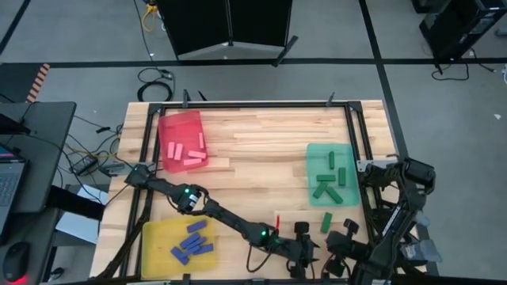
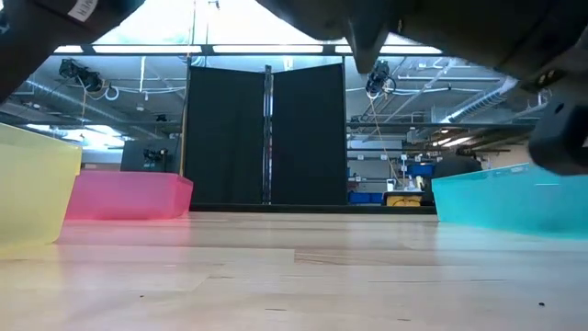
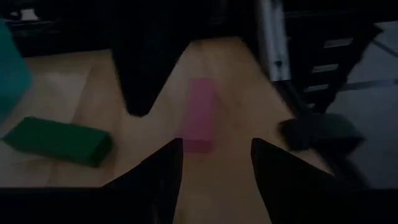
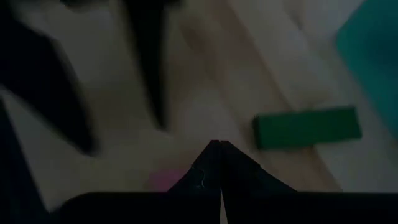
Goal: Sort blocks
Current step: Put the pink block into the red bin
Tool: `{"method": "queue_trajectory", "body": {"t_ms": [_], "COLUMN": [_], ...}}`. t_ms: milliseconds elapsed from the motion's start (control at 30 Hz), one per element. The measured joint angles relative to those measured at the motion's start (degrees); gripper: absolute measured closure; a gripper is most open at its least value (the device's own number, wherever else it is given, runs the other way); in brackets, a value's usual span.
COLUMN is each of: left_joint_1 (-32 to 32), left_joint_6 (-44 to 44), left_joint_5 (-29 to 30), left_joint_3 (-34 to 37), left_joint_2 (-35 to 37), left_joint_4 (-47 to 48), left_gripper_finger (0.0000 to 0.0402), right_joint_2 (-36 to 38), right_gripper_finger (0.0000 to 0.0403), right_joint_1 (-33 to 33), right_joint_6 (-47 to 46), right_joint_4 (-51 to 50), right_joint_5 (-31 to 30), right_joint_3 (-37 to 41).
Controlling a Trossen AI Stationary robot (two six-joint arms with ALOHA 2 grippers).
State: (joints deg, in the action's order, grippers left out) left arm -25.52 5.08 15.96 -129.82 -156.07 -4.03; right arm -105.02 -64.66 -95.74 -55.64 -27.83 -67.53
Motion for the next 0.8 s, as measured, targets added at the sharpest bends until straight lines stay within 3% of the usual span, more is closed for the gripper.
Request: {"method": "queue_trajectory", "body": {"t_ms": [567,800], "left_joint_1": [3.39,3.40], "left_joint_6": [0.66,-1.38], "left_joint_5": [-9.30,-10.14], "left_joint_3": [0.09,-0.02], "left_joint_2": [-3.22,-4.14], "left_joint_4": [-9.67,-13.56], "left_gripper_finger": [0.0203,0.0203], "right_joint_2": [15.55,17.96], "right_gripper_finger": [0.0394,0.0394], "right_joint_1": [-0.48,0.38], "right_joint_6": [10.70,15.94], "right_joint_4": [-0.51,0.37], "right_joint_5": [-25.53,-27.24], "right_joint_3": [-0.02,-0.04]}}
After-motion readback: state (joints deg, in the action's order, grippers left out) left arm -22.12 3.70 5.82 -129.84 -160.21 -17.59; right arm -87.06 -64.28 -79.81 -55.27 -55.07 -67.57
